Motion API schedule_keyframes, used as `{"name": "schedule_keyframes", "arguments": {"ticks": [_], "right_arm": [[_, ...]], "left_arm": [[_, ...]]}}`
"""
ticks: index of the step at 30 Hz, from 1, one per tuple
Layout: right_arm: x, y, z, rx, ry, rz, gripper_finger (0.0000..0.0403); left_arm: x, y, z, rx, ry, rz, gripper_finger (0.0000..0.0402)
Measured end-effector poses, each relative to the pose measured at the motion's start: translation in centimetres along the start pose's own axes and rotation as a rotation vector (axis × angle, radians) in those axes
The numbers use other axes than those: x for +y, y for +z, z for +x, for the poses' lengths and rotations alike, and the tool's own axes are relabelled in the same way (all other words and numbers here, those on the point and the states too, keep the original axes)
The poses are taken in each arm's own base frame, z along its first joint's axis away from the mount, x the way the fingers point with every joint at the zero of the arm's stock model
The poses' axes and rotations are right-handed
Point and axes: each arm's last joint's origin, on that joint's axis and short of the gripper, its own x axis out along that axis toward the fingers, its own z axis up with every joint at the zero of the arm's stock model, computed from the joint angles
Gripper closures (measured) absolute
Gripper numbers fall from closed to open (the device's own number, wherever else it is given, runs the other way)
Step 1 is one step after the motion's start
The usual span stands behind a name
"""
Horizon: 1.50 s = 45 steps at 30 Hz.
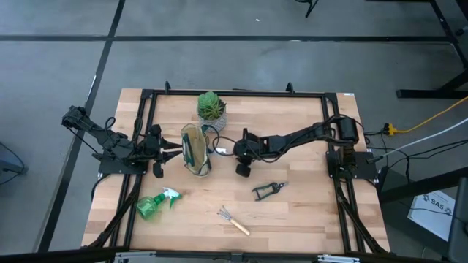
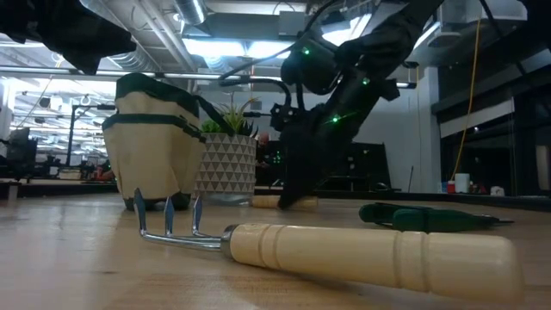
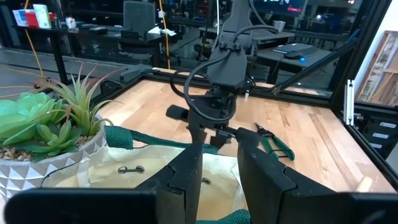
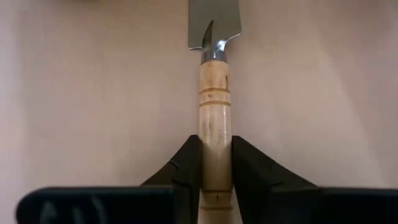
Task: Pick & Place Garden tools in Gardening bag
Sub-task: Put the trowel into the gardening bag
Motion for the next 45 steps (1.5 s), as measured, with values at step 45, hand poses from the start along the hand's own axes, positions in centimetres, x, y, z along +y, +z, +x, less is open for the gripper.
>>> {"name": "schedule_keyframes", "arguments": {"ticks": [45], "right_arm": [[-3.6, 2.0, -12.8, -0.055, -0.259, -0.057, 0.0336]], "left_arm": [[0.0, 0.0, 0.0, 0.000, 0.000, 0.000, 0.0304]]}}
